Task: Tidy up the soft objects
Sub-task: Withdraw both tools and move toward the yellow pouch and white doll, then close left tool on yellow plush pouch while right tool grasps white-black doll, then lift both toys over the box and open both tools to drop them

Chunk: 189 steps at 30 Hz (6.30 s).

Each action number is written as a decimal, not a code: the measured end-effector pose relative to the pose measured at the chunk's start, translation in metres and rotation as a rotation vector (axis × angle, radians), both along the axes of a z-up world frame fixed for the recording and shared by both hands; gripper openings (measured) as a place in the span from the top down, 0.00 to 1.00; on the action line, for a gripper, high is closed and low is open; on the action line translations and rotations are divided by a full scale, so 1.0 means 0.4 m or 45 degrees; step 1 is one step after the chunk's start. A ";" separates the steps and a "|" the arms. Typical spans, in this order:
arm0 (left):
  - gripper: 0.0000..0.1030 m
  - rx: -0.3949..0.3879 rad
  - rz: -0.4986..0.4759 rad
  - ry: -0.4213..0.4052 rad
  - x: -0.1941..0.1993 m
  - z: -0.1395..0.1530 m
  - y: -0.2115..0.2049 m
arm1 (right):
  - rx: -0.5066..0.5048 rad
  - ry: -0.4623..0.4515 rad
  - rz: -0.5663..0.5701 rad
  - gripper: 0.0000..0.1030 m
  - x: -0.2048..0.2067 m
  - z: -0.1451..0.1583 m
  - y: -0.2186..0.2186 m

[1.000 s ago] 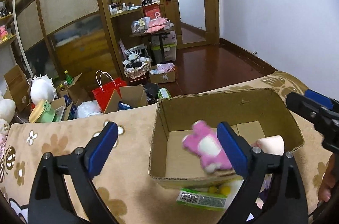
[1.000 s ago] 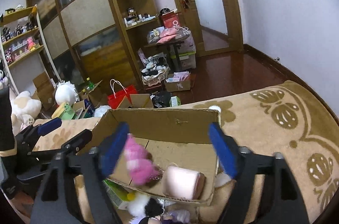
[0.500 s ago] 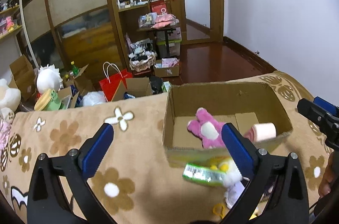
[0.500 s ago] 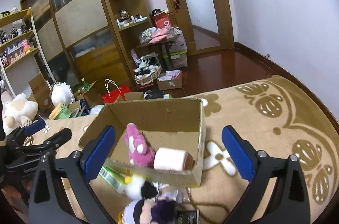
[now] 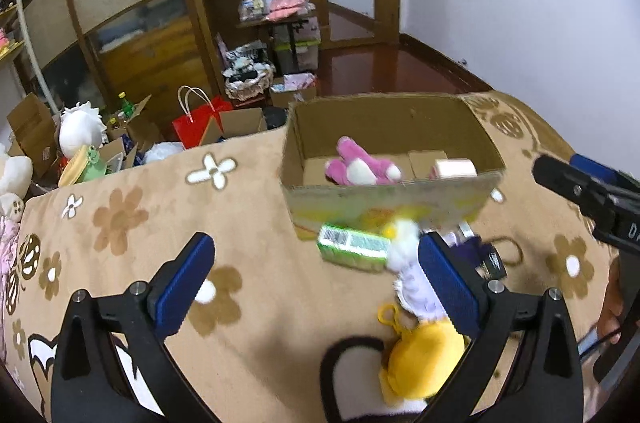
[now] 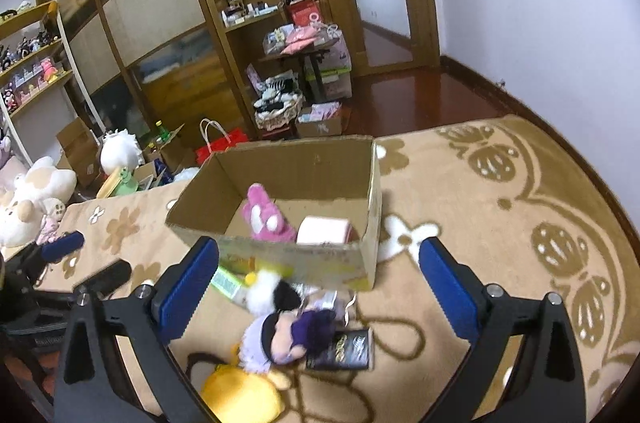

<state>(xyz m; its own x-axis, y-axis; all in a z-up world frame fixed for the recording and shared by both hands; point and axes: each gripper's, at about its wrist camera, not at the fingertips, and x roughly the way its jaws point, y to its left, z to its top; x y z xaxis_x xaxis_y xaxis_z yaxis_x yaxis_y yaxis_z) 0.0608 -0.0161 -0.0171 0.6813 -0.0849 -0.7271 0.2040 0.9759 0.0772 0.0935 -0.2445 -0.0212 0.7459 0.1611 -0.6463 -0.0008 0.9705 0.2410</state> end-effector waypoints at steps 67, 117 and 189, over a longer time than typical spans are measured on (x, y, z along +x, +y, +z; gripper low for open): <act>0.02 0.158 -0.371 0.572 0.014 -0.355 -0.219 | 0.066 0.520 0.023 0.14 0.088 -0.323 0.021; 0.50 0.058 -0.152 0.227 0.026 -0.160 -0.019 | 0.069 0.205 0.070 0.76 0.032 -0.177 0.029; 0.23 -0.169 -0.078 -0.053 0.326 -0.071 0.015 | -0.031 -0.033 0.074 0.69 0.193 -0.076 0.035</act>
<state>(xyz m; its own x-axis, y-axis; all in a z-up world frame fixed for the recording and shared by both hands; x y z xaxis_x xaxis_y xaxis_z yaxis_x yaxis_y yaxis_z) 0.1913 -0.0099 -0.0453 0.7012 -0.2208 -0.6779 0.2625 0.9640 -0.0424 0.1708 -0.2306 -0.0516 0.7523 0.1890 -0.6312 -0.0634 0.9743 0.2162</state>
